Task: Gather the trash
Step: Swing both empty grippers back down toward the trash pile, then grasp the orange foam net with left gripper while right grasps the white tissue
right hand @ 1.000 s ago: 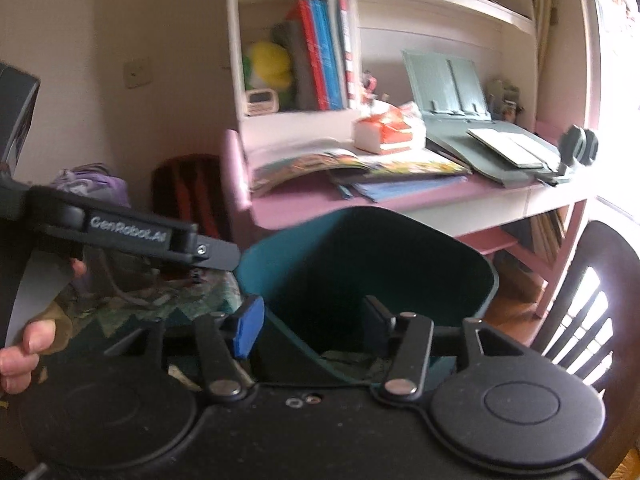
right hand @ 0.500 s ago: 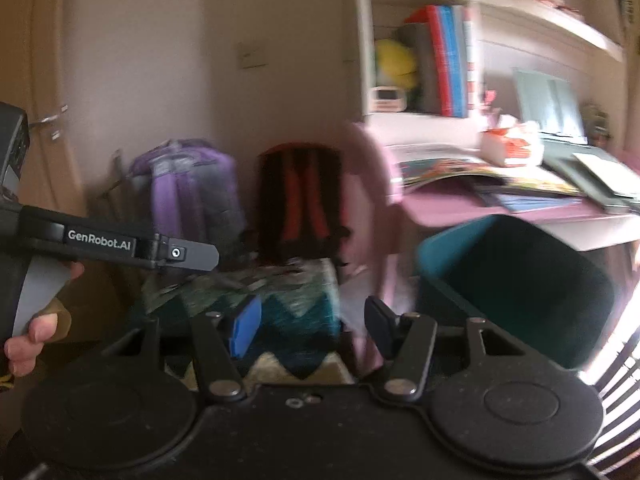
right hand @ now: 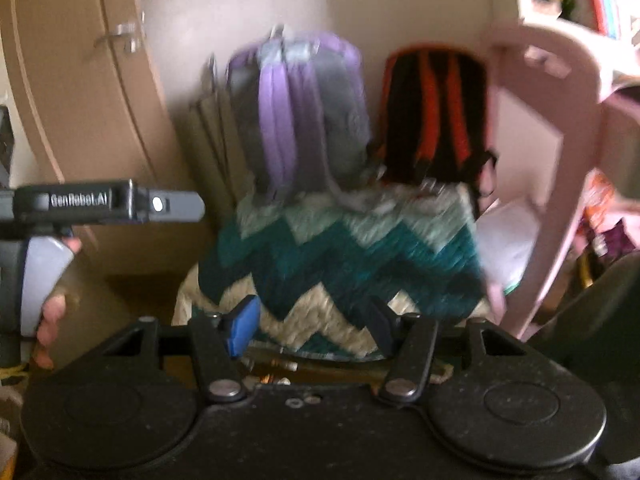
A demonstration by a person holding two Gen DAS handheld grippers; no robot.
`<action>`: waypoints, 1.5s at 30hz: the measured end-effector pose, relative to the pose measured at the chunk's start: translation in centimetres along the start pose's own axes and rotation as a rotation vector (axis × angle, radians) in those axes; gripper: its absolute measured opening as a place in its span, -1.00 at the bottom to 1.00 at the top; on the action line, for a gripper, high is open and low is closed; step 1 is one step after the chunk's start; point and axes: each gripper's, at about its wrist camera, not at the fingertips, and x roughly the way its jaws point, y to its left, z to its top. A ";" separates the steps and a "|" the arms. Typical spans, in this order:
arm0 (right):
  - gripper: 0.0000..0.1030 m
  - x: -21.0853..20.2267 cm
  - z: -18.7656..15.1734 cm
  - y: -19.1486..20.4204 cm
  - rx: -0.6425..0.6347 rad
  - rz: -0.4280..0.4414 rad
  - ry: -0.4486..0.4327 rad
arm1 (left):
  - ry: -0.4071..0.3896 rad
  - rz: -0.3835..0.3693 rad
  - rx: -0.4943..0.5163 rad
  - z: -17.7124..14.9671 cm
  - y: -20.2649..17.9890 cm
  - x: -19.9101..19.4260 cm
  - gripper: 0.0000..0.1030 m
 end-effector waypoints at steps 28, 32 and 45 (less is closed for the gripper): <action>0.12 38.9 -19.0 2.6 0.024 0.091 0.619 | 0.840 0.181 0.134 -23.7 21.7 30.9 0.99; 0.12 42.7 -22.1 2.6 -0.006 0.069 0.702 | 0.891 0.166 0.041 -27.9 24.4 34.2 0.99; 0.08 52.6 -29.2 3.0 0.045 0.017 0.864 | 0.982 0.189 -0.145 -36.5 30.2 40.9 0.98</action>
